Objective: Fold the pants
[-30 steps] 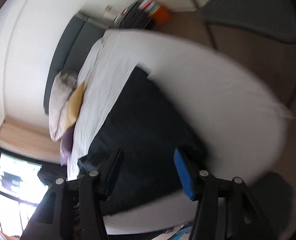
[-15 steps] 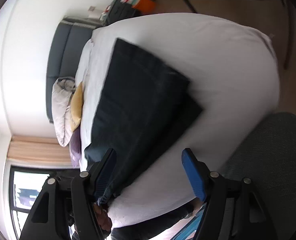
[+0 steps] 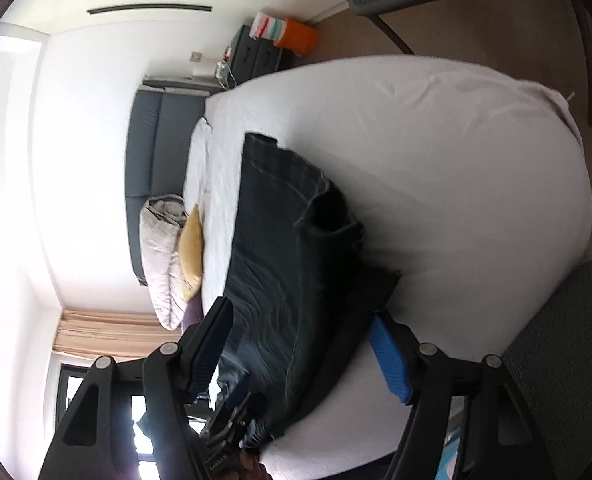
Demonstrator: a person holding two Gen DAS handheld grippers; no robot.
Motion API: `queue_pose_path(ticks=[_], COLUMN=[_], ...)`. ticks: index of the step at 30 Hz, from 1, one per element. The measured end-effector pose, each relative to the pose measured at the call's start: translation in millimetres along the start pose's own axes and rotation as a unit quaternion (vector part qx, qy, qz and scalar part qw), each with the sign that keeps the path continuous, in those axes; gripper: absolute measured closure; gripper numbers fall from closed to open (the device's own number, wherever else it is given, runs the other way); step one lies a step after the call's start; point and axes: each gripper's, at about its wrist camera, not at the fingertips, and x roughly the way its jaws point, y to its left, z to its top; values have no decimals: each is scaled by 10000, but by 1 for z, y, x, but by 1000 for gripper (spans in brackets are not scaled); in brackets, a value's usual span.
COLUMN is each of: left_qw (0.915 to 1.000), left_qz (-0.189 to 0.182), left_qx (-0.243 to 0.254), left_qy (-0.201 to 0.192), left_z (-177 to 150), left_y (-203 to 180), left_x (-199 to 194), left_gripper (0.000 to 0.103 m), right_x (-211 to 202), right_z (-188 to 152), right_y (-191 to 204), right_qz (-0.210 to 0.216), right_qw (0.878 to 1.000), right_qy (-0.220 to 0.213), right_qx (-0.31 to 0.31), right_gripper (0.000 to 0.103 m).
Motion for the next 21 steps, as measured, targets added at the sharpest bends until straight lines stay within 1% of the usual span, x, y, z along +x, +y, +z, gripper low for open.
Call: queue_pose_path(ticks=[5, 8, 12, 15, 16, 17, 18, 19, 20, 21], left_qw=[10000, 10000, 10000, 9999, 9999, 9998, 9997, 9996, 9994, 9993], left_qz=[-13, -13, -11, -18, -22, -34, -49, -72, -102, -122], left_qx=[-61, -75, -84, -115, -141, -183, -222, -275, -324, -354], left_qy=[2, 10, 16, 21, 18, 2, -10, -20, -29, -35], left_z=[-1, -1, -2, -2, -2, -2, -2, -2, -2, -2], left_y=[2, 3, 4, 5, 6, 7, 7, 9, 10, 11], left_x=[1, 0, -1, -2, -3, -4, -5, -5, -6, -6], left_gripper=[27, 27, 27, 27, 27, 27, 27, 27, 27, 27], right_x=[-9, -4, 5, 15, 19, 22, 24, 26, 27, 27], right_z=[-1, -4, -8, -7, -5, -3, -1, 1, 3, 3], right_y=[-16, -16, -13, -9, -8, -9, -10, -11, -11, -11], right_qz=[613, 533, 630, 649, 611, 564, 507, 449, 411, 373], right_qw=[9961, 9970, 9966, 9968, 9971, 9973, 9975, 9976, 9978, 9980], right_qy=[-385, -361, -380, -343, -331, -328, -319, -311, -298, -297], right_qx=[503, 423, 364, 321, 309, 337, 379, 418, 426, 419], right_gripper=[33, 33, 34, 39, 44, 53, 58, 68, 73, 75])
